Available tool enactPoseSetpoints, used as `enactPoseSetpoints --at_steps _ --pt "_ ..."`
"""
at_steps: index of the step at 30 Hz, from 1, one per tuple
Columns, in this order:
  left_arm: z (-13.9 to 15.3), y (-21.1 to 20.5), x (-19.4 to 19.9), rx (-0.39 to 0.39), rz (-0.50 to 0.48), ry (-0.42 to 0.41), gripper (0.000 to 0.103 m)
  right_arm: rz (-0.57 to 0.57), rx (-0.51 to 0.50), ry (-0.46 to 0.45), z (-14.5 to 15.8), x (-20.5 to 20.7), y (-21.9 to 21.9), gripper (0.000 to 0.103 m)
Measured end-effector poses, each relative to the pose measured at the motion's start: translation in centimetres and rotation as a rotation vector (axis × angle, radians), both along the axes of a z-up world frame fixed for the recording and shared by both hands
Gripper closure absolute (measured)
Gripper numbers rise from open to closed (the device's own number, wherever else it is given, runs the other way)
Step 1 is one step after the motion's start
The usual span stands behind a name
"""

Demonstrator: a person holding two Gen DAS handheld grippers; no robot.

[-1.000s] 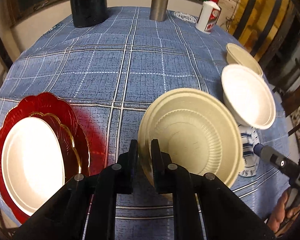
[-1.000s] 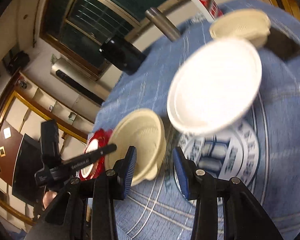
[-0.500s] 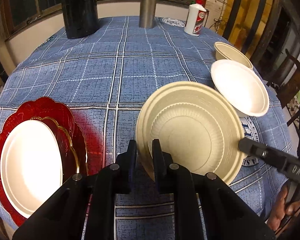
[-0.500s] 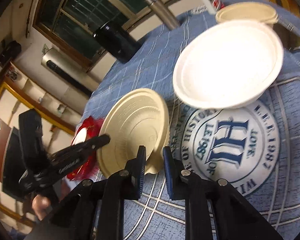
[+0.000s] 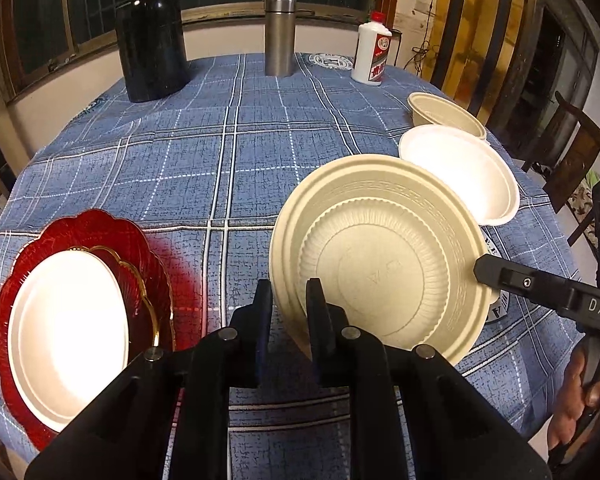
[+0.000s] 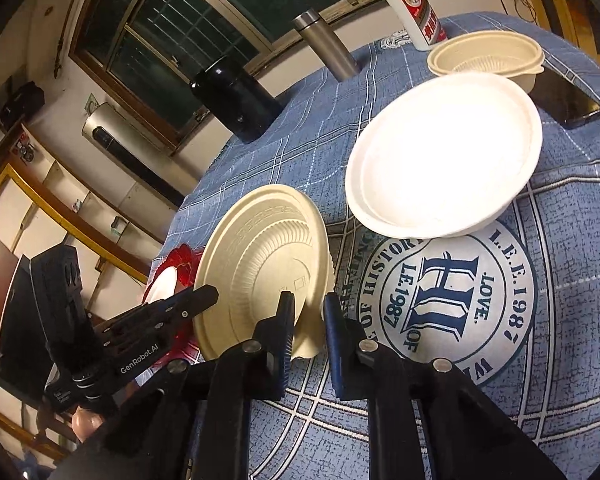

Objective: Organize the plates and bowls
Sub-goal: 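Carry the beige plate toward the stack of red and white plates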

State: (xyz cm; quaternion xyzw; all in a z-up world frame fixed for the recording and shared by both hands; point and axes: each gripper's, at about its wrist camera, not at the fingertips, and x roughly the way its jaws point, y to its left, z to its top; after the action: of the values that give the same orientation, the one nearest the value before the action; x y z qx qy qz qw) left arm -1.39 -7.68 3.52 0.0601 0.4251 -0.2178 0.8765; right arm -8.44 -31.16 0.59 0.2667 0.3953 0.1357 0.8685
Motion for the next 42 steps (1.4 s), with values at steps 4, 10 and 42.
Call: enactPoseSetpoints --at_steps 4,10,42 --pt "0.2 0.3 -0.2 -0.003 0.000 -0.019 0.088 0.004 -0.001 -0.004 0.2 0.0 0.3 0.088" --pt "0.4 0.6 -0.3 -0.005 0.007 -0.038 0.088 0.011 -0.004 -0.019 0.6 0.1 0.7 0.088" --pt "3.0 9.9 -0.7 -0.049 0.218 -0.145 0.088 0.194 -0.075 -0.103 4.6 3.2 9.8 0.088"
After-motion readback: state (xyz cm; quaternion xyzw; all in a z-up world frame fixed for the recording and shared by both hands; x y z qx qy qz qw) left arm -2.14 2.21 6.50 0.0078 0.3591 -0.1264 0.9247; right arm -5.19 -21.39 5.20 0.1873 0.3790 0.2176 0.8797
